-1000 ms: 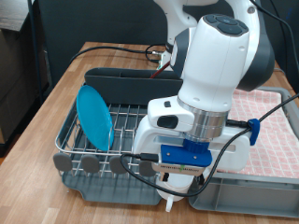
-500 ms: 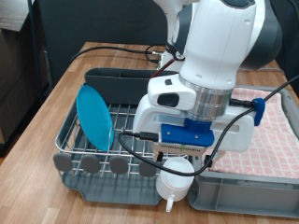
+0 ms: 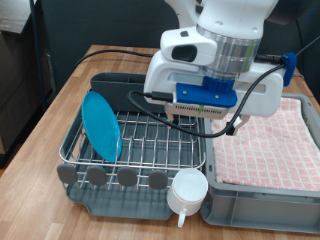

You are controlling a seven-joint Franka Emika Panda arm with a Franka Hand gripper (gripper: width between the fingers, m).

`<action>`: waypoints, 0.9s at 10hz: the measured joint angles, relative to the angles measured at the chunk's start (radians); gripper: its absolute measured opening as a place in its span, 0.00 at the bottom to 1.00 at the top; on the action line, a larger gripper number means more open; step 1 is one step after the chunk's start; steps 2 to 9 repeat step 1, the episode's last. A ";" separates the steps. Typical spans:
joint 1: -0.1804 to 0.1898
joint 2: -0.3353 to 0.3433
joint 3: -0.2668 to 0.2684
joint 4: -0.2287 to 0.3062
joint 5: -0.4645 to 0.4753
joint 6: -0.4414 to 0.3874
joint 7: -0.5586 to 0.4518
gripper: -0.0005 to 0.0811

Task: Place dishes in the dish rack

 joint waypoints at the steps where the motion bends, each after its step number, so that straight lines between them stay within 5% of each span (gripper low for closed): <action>1: 0.004 -0.013 0.000 0.020 -0.004 -0.031 0.000 0.99; 9: 0.004 -0.013 0.000 0.020 -0.004 -0.031 0.000 0.99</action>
